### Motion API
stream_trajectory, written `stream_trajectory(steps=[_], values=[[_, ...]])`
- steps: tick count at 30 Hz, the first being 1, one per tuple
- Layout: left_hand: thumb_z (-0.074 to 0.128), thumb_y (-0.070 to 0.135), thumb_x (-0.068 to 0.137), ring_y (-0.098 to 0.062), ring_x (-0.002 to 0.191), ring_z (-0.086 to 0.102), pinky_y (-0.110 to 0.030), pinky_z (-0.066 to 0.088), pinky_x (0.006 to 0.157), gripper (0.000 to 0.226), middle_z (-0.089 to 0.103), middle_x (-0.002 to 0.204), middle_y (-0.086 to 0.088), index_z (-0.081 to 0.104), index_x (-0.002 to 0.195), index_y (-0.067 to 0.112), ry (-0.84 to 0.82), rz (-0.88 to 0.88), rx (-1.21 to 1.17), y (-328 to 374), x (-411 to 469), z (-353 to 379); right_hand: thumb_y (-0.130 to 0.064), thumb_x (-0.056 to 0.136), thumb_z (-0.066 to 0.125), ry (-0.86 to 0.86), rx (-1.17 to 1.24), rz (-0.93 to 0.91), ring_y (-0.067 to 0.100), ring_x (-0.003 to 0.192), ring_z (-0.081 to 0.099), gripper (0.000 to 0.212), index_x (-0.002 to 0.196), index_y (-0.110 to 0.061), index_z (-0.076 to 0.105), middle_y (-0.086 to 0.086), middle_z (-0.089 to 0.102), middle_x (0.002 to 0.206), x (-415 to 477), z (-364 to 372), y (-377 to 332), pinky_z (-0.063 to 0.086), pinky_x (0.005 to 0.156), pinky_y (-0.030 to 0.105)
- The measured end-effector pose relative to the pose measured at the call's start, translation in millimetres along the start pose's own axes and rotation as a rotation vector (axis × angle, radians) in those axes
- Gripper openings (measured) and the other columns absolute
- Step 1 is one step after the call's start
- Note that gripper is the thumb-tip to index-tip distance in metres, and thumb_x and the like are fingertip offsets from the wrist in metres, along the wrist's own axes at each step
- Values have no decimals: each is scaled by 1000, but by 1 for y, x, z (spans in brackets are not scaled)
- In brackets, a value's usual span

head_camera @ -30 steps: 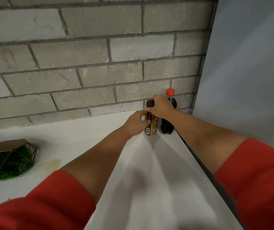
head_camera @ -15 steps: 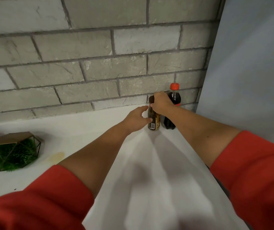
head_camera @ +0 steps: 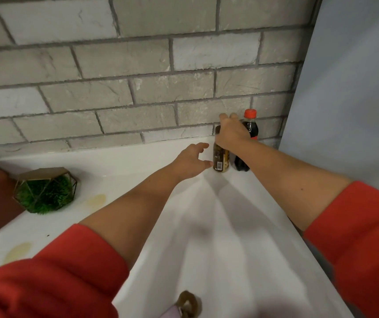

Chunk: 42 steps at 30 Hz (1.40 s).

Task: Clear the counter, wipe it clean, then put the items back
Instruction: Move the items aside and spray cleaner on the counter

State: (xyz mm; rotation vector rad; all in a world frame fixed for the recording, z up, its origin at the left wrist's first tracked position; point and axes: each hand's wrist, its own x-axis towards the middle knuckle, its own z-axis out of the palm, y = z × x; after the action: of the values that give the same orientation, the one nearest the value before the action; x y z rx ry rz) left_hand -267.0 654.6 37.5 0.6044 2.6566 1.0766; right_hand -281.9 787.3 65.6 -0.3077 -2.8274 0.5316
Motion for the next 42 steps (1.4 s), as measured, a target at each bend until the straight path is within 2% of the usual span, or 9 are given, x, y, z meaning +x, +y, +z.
stream_trajectory(steps=[2, 9, 12, 14, 17, 27, 34, 39, 42], values=[[57, 25, 91, -22, 120, 49, -27, 42, 90, 56, 40, 141, -4, 34, 142, 22, 6, -4, -1, 0, -9, -3, -8, 87, 57, 15, -11, -38, 33, 112, 50, 54, 137, -11, 35, 15, 38, 133, -9, -4, -5, 46, 76, 34], [58, 27, 90, -20, 113, 51, -24, 40, 86, 53, 44, 136, -3, 38, 139, 22, 26, -13, 21, 0, -50, -14, -17, 87, 58, -117, -24, -80, 29, 116, 52, 47, 132, -11, 46, 12, 45, 136, -48, -5, -18, 46, 96, 40], [58, 26, 90, -16, 104, 50, -24, 40, 82, 49, 49, 128, -2, 42, 136, 21, 2, -23, 10, 0, -74, -20, -21, 87, 58, -256, -56, -119, 25, 104, 56, 44, 129, -9, 50, 8, 54, 123, -73, -6, -24, 50, 77, 31], [57, 24, 91, -17, 102, 53, -24, 40, 80, 44, 56, 117, 0, 46, 134, 18, -58, -37, -5, 0, -90, -26, -24, 88, 58, -353, -71, -133, 24, 99, 56, 44, 128, -8, 50, 8, 55, 120, -92, -9, -30, 49, 66, 30], [55, 26, 92, -17, 97, 58, -27, 44, 80, 39, 59, 106, 0, 50, 129, 18, -189, -63, 12, -1, -116, -33, -30, 89, 58, -453, -95, -104, 26, 100, 60, 46, 129, -9, 50, 11, 55, 119, -120, -16, -41, 56, 81, 37], [52, 38, 93, -17, 100, 63, -30, 49, 84, 36, 64, 113, -2, 57, 122, 17, -411, -67, 91, -25, -208, -43, -45, 85, 62, -678, 104, -51, 23, 100, 61, 59, 136, -22, 44, 6, 51, 124, -229, -30, -59, 56, 82, 35], [57, 44, 88, -11, 89, 60, -28, 49, 81, 34, 65, 106, 1, 63, 113, 21, -469, -9, 56, -53, -263, -36, -45, 74, 74, -736, 175, 11, 19, 114, 49, 88, 145, -35, 24, 5, 37, 143, -306, -38, -60, 52, 92, 36], [69, 35, 81, -15, 68, 45, -29, 35, 66, 34, 49, 73, -1, 61, 90, 4, -447, 53, 25, -69, -283, -24, -43, 74, 75, -735, 157, 42, 22, 130, 42, 106, 151, -30, 3, -1, 31, 150, -342, -18, -64, 47, 99, 37], [71, 26, 79, -16, 64, 40, -29, 31, 61, 28, 43, 68, -1, 55, 80, 3, -417, 58, -46, -73, -288, -19, -44, 71, 77, -690, 167, 40, 19, 130, 42, 111, 150, -29, 0, 0, 37, 147, -352, -6, -62, 39, 100, 26]])
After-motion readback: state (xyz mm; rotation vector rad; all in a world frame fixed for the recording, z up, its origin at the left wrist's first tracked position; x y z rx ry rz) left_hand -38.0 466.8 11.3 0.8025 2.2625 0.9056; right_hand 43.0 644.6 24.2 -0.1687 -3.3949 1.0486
